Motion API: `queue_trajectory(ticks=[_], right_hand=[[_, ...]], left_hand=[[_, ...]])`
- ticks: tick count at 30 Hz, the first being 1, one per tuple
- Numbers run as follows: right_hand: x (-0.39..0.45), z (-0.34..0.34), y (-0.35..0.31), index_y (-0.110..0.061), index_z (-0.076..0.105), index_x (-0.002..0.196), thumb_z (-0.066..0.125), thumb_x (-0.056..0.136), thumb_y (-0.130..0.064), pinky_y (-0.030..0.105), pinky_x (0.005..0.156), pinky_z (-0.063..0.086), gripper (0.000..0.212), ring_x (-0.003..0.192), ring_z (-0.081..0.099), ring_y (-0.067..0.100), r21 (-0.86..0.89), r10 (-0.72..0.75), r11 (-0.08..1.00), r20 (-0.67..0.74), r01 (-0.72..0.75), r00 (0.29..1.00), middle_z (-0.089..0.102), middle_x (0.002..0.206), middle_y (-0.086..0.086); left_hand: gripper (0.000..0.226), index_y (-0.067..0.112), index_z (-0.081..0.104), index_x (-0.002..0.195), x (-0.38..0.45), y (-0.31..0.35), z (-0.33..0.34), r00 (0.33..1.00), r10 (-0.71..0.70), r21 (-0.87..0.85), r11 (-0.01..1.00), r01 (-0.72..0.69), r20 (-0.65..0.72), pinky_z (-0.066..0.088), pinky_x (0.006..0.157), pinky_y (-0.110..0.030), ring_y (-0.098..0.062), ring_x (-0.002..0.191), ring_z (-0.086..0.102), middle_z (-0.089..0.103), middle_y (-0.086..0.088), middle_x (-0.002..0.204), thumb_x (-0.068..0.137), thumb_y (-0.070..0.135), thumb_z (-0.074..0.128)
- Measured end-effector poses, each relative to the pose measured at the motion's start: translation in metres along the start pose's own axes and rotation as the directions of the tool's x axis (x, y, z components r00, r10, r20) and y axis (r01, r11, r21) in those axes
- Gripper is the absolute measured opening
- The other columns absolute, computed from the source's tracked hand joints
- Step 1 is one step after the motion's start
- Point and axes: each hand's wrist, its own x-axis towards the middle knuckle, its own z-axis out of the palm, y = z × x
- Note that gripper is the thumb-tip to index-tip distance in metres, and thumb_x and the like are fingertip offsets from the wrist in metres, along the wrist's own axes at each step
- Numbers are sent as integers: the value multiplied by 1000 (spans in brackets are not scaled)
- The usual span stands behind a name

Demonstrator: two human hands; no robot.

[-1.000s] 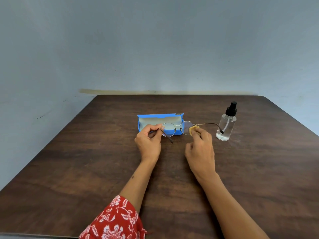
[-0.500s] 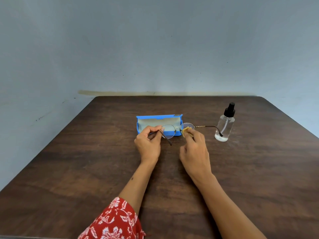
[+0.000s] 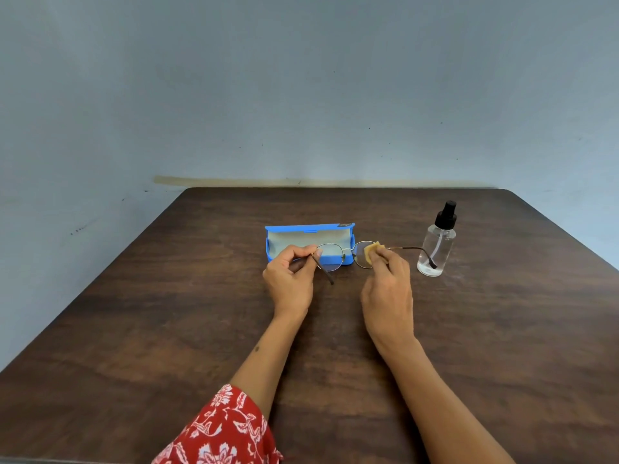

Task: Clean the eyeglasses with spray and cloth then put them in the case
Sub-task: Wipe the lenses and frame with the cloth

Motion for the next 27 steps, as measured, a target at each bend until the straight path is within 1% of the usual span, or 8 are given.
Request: queue_trajectory(ticks=[3,5,7,9,12,16,21,27], right_hand=[[-1,2,-1,8,62,114,51,79,14,32,82,50,38,107,55,33,6,-25,1000,-30,26,999,61,115,19],[-2,5,-2,7,63,115,39,85,0,19,94,38,38,111,50,26,41,-56,997,-46,58,997,61,116,19],[0,6,0,7,63,114,39,85,0,16,99,30,38,111,46,21,76,-56,995,-60,61,997,61,116,19],[0,4,3,8,63,114,50,80,13,18,93,37,36,109,50,24,56,-21,998,-68,24,997,61,114,20],[-1,1,0,9,62,114,56,76,20,33,77,51,40,106,57,35,12,16,1000,-47,-16,999,61,113,21],[-1,4,-2,7,63,115,57,76,17,28,81,47,40,106,57,33,-10,-57,998,-13,57,998,61,115,18],[-2,-2,0,7,65,105,61,69,19,36,56,53,39,95,59,37,-76,-2,997,-9,1,1000,62,106,18],[-3,-1,-2,7,64,111,59,70,19,35,67,53,43,98,58,34,-53,-81,995,45,83,996,62,109,17]], left_hand=[[6,8,70,78,-4,2,2,1000,-1,-2,1000,1,26,56,77,-19,-1,80,69,72,2,85,77,3,73],[6,6,70,79,-5,3,2,999,2,-6,1000,-2,35,56,75,-19,2,78,68,71,3,84,77,2,73],[6,6,70,79,-5,3,2,999,8,-2,1000,-8,37,56,75,-18,2,78,68,71,2,85,77,2,73],[6,4,69,79,-5,3,3,999,7,-12,1000,-6,32,55,77,-17,2,78,68,71,1,84,77,1,73],[6,5,70,80,-5,4,3,999,4,-17,1000,-4,35,56,78,-18,1,79,69,71,3,83,77,1,73],[6,6,70,79,-5,3,3,999,7,-6,1000,-6,44,56,76,-18,2,78,68,71,3,83,77,2,73],[7,7,69,77,-2,1,1,1000,-4,-14,1000,5,19,54,77,-16,1,78,69,71,3,84,76,1,73],[11,12,69,76,-2,0,0,1000,-7,-10,1000,8,29,56,80,-23,-3,82,70,72,2,85,76,1,73]])
